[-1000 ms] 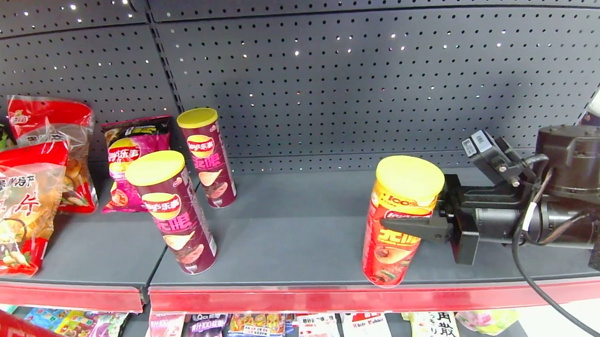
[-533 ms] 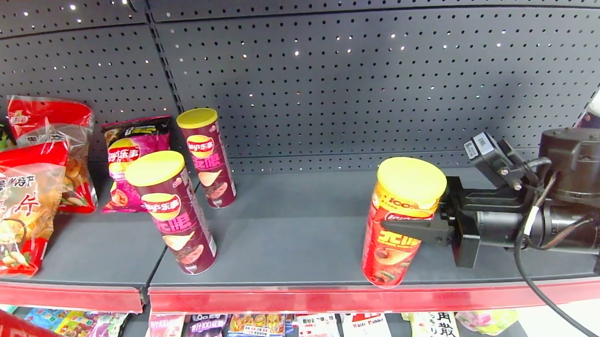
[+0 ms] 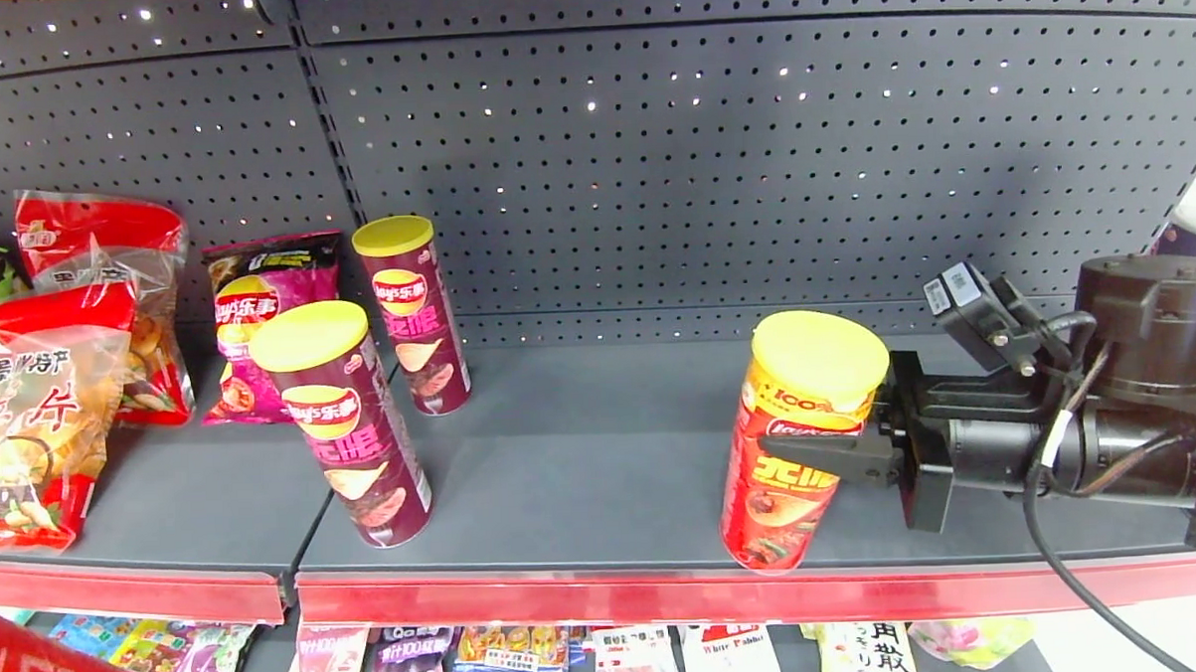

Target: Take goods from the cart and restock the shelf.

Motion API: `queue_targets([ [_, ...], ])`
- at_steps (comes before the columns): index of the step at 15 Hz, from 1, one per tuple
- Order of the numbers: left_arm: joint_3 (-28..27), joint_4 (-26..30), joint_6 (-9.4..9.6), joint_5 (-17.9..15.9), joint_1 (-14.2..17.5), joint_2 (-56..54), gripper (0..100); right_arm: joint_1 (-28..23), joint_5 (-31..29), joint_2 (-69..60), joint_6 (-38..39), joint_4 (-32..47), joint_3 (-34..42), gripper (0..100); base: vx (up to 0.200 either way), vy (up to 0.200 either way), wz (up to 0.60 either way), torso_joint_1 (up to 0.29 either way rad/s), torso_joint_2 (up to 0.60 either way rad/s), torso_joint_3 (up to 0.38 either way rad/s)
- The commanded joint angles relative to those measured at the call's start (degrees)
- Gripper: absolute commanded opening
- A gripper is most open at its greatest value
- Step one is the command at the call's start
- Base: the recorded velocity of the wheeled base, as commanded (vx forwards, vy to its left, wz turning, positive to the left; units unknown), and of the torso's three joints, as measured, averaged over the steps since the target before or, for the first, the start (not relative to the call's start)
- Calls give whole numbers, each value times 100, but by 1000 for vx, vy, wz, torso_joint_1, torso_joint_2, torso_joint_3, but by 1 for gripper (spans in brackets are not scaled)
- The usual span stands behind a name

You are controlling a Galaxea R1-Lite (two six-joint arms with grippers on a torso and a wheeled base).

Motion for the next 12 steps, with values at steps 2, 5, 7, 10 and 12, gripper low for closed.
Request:
queue_targets([
  [2,8,8,-1,1,0,3,0,10,-10,16,28,-2,16,0,0,0,0,0,0,0],
  [5,16,8,-1,1,0,3,0,10,-177,25,10,-2,165,0,0,0,0,0,0,0],
  [7,16,8,-1,1,0,3,0,10,-177,42,10,-11,156,0,0,0,0,0,0,0],
  [10,16,8,-1,1,0,3,0,10,-177,60,10,-11,156,0,0,0,0,0,0,0],
  [12,16,8,-1,1,0,3,0,10,-169,60,-34,-11,165,0,0,0,0,0,0,0],
])
